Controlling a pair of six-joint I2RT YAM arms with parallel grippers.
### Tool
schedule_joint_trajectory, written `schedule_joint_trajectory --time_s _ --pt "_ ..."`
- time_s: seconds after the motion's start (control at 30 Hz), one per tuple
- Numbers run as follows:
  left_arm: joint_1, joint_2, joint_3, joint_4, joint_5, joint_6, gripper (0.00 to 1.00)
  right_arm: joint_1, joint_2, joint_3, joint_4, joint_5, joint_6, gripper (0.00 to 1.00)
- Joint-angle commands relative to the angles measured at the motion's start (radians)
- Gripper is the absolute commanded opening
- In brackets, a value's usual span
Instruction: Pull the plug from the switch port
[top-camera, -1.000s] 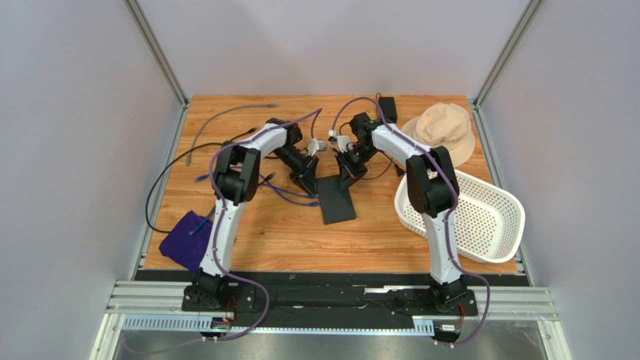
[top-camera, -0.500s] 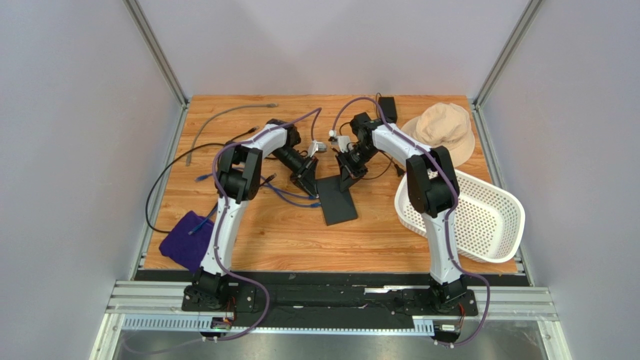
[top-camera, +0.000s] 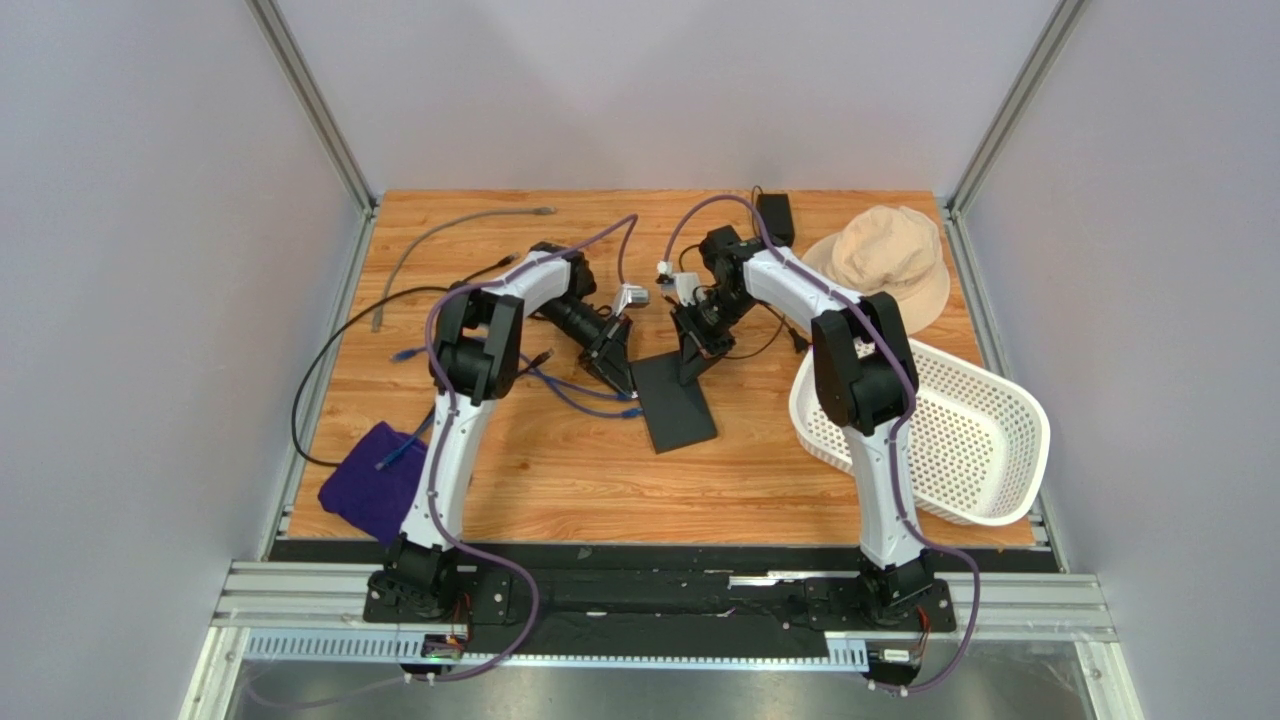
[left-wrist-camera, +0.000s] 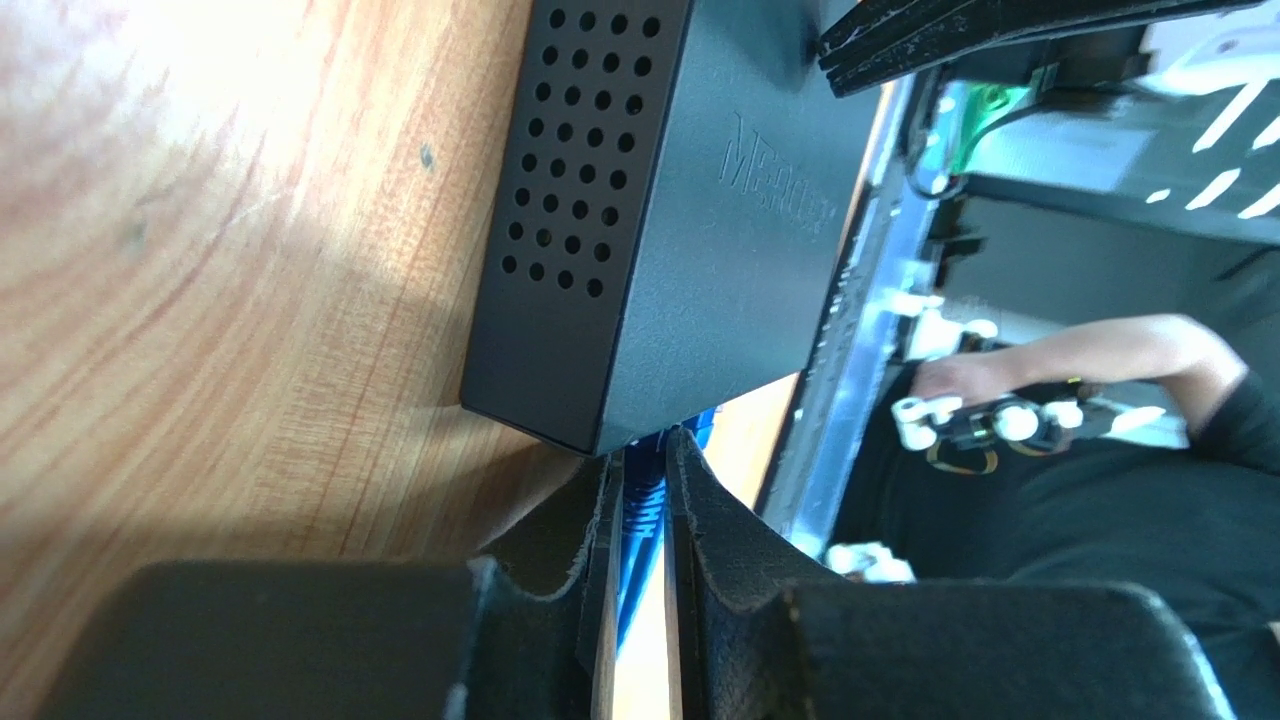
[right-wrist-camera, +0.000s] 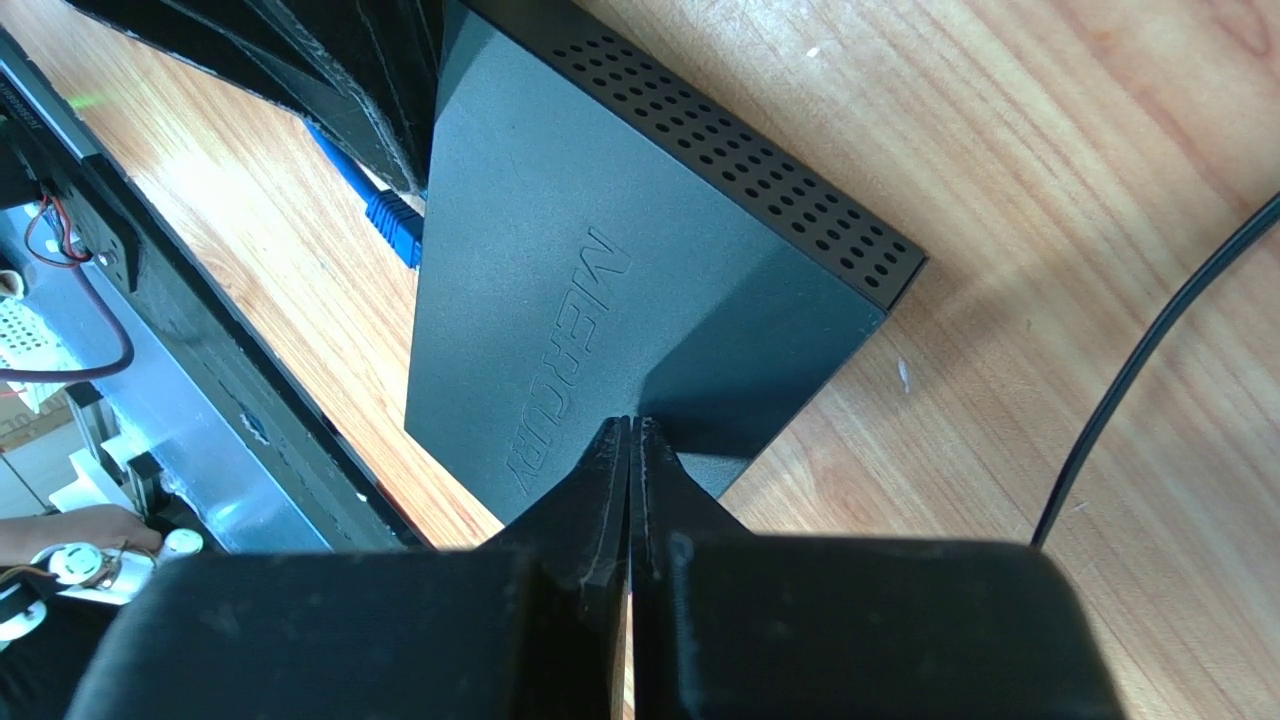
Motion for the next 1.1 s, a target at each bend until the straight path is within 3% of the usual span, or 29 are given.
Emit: schedule_joint_trajectory --time_s 0.0,0.13,0.37,0.53,0.83,0.93,1.07 --pt "0.005 0.030 0.176 -0.168 -0.079 0.063 0.00 0.000 0.053 -0.012 0.043 0.107 -0.021 0.00" --pt "0.021 0.049 0.238 -0.175 -0.089 0.037 0.00 0.002 0.050 -0.014 0.045 0.111 -0.023 0.00" --pt "0.021 -0.068 -0.098 -0.046 -0.041 0.040 0.00 0.002 0.049 -0.015 0.046 0.113 -0.024 0.00" --pt "0.023 -0.077 -0.084 -0.047 -0.061 0.057 0.00 0.000 0.062 -0.004 0.045 0.113 -0.023 0.00" --pt "0.096 -0.063 0.176 -0.018 -0.164 -0.033 0.00 0.000 0.053 -0.011 0.048 0.117 -0.029 0.00" --pt "0.130 -0.057 0.355 -0.004 -0.208 -0.059 0.00 0.000 0.052 -0.004 0.046 0.120 -0.030 0.00" --pt "0.167 -0.060 0.527 0.049 -0.409 -0.066 0.00 0.002 0.052 0.005 0.046 0.125 -0.035 0.00"
